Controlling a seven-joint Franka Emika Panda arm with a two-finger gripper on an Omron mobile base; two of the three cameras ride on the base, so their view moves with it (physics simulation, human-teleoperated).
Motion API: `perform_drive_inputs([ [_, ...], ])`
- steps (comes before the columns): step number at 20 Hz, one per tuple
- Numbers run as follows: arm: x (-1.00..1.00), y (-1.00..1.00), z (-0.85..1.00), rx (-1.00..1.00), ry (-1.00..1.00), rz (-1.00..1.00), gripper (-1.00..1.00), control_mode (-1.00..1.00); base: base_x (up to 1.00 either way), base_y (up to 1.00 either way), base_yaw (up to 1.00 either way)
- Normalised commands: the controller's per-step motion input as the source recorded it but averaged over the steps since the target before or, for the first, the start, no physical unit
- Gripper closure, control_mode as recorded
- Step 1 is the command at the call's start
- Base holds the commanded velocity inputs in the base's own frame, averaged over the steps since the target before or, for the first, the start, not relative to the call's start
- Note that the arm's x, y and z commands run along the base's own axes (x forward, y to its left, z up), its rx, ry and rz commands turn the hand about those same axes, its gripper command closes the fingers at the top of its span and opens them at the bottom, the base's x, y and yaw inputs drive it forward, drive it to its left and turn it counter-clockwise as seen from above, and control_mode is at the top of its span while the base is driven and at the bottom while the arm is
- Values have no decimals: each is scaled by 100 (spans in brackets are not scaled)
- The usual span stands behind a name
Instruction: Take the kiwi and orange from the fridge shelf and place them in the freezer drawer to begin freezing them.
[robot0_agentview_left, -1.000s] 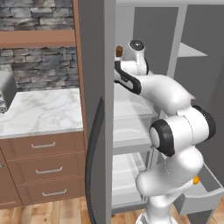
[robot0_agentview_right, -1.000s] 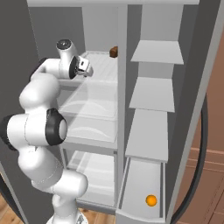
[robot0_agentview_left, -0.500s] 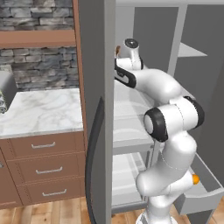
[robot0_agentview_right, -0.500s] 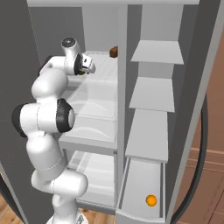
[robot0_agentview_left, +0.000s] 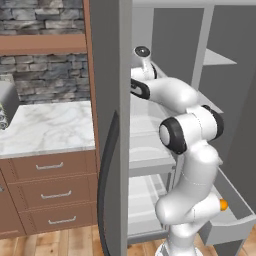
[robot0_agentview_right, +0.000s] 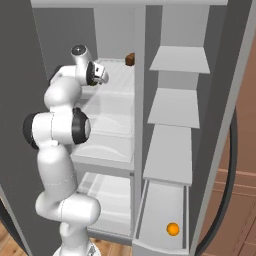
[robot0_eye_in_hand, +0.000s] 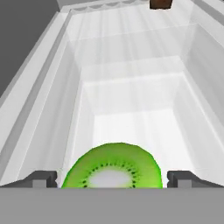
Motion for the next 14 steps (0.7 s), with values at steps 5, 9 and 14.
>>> perform_drive_inputs([
  [5,22,2,-15,-4,0,0,-100,-100,0,0,0],
  [9,-1,3,-23,-4,0,0,100,-100,0,0,0],
  [14,-5,0,-10,0,0,0,100,-100,0,0,0],
])
